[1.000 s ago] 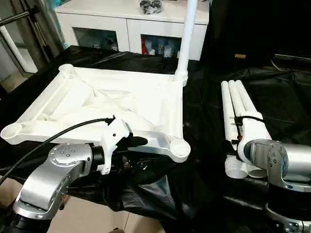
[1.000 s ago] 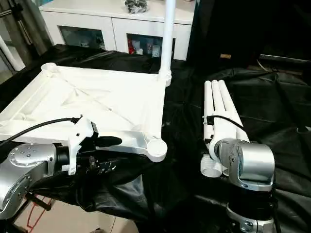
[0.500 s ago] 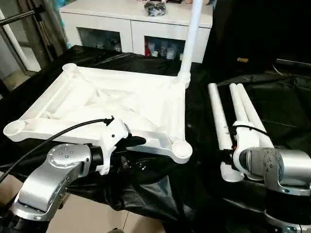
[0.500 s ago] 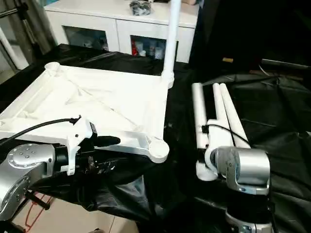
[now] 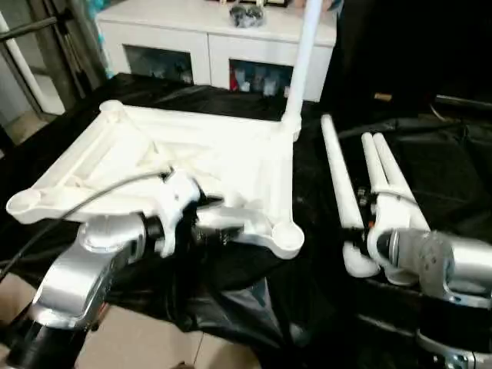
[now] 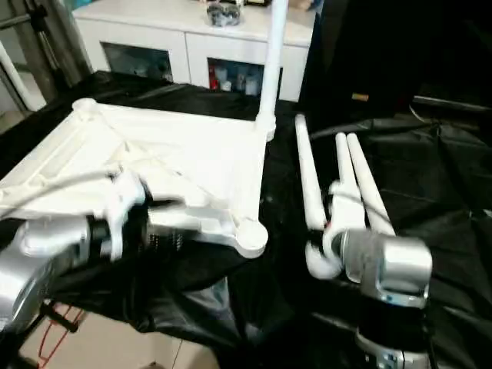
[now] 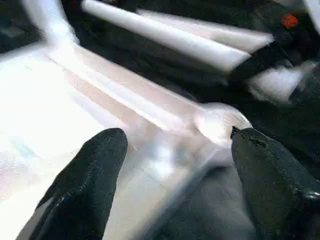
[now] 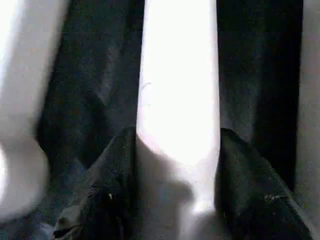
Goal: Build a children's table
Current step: Pick table leg
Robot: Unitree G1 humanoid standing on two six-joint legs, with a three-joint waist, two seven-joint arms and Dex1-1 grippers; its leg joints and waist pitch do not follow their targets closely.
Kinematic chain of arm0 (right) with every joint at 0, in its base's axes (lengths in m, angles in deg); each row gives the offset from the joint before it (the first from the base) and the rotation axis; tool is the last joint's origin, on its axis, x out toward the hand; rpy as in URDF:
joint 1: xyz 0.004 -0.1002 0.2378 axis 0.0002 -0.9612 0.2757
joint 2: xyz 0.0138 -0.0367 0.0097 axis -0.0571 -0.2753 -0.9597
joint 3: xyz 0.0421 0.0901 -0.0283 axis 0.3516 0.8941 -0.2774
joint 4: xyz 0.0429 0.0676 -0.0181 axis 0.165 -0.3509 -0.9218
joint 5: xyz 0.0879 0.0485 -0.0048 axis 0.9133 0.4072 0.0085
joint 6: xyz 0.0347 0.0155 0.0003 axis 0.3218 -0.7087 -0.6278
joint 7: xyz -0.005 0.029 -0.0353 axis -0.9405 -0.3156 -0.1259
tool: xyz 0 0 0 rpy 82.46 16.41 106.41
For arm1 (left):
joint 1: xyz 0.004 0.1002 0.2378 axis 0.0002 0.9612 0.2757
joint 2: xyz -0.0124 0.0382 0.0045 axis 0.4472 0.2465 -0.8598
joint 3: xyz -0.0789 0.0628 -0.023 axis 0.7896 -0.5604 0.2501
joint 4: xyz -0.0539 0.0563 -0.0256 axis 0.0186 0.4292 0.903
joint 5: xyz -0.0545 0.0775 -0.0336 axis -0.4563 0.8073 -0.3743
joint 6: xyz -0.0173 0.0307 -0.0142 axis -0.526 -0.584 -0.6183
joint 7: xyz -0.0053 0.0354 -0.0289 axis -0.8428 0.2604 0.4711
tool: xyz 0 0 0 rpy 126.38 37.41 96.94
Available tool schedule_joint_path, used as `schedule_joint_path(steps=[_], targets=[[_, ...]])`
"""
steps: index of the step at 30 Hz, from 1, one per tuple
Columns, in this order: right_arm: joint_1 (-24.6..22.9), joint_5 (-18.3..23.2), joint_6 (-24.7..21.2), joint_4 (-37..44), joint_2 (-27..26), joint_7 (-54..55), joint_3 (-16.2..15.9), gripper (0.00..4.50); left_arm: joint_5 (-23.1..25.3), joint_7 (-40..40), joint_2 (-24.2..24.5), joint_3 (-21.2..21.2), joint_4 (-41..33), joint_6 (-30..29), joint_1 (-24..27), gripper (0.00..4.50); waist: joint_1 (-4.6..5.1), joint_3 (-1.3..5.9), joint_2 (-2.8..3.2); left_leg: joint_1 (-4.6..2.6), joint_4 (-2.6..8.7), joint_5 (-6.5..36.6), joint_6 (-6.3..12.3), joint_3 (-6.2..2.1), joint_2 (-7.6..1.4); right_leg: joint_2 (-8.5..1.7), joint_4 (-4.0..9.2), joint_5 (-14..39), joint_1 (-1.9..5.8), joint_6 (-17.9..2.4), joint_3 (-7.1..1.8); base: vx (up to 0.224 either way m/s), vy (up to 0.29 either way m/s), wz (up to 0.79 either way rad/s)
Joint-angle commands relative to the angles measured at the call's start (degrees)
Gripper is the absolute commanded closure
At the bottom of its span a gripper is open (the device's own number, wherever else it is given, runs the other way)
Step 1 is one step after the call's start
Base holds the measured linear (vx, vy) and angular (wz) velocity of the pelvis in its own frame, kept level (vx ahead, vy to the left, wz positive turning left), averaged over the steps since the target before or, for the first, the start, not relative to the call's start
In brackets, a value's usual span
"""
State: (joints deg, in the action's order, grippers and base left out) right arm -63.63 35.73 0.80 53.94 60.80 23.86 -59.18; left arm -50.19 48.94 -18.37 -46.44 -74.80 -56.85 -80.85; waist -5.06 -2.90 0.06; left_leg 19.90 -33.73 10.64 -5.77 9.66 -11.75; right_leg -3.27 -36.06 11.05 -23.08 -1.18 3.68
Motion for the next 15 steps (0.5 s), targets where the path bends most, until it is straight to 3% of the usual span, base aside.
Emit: schedule_joint_path(steps=[1,3,6,8,9,10,13,15], targets=[[0.5,1.83,8.04,0.91,-1.0,-0.08,2.58,2.57,-1.26,-2.09,-2.02,2.21,2.9,1.9,-2.83,0.71,-0.16,3.8,0.58,-0.07,3.48,7.63,-3.19,-0.1,-0.31,-3.57,4.73,10.31,3.11,-5.37,-3.02,0.0,0.0,0.0],[0.19,4.48,13.94,1.39,-4.08,-0.96,5.46,2.57,-3.33,-4.02,-5.46,3.52,5.47,2.13,-6.17,0.71,-0.31,3.93,1.01,-0.17,3.34,7.95,-2.66,-0.03,-0.36,-3.65,4.67,8.58,3.03,-6.78,-2.95,0.0,0.0,0.0],[-0.06,8.99,19.41,2.28,-7.57,-3.74,8.93,2.57,-4.92,-5.6,-8.5,4.19,7.74,1.42,-9.51,0.71,-0.35,3.95,0.77,0.23,3.39,7.37,-1.53,-0.19,-0.39,-3.69,4.46,7.99,3.44,-7.52,-2.79,0.0,0.0,0.0],[-1.05,14.88,24.42,4.24,-10.11,-9.77,10.67,2.57,-6.83,-6.27,-11.62,4.74,10.78,-0.39,-13.54,0.71,-0.52,3.92,0.59,0.31,3.23,7.73,-0.57,0.08,-0.24,-3.78,4.76,9.02,3.42,-7.23,-2.82,0.0,0.0,0.0],[-1.1,15.19,24.62,4.35,-10.22,-10.1,10.72,2.57,-6.93,-6.28,-11.79,4.79,10.97,-0.44,-13.77,0.71,-0.68,3.98,0.67,0.16,3.25,7.57,-0.49,-0.13,-0.43,-3.87,4.62,9.15,3.41,-7.23,-2.75,0.0,0.0,0.0],[-1.47,17.81,25.32,5.24,-10.82,-12.91,10.95,2.57,-8.5,-6.42,-13.37,5.66,12.32,-1.57,-15.45,0.71,-0.46,3.84,0.47,0.55,3.44,6.48,-0.23,-0.24,-0.39,-3.7,4.53,8.63,3.68,-7.06,-2.7,0.0,0.0,0.0],[-2.8,24.41,25.39,7.22,-10.73,-20.33,10.38,2.57,-12.94,-6.92,-17.33,8.16,15.62,-4.22,-19.64,0.71,-0.85,3.83,-0.08,0.38,3.06,6.57,1.1,0.21,-0.24,-3.83,4.97,10.61,3.61,-7.15,-2.7,0.0,0.0,0.0],[-3.38,27.02,25.67,7.41,-9.82,-24.17,9.12,2.57,-15.61,-6.75,-19.14,9.22,17.63,-5.23,-22.09,0.71,-1.13,3.85,-0.24,0.58,3.18,5.7,1.66,0.0,-0.37,-3.94,4.96,11.41,3.74,-6.96,-2.62,0.0,0.0,0.0]])
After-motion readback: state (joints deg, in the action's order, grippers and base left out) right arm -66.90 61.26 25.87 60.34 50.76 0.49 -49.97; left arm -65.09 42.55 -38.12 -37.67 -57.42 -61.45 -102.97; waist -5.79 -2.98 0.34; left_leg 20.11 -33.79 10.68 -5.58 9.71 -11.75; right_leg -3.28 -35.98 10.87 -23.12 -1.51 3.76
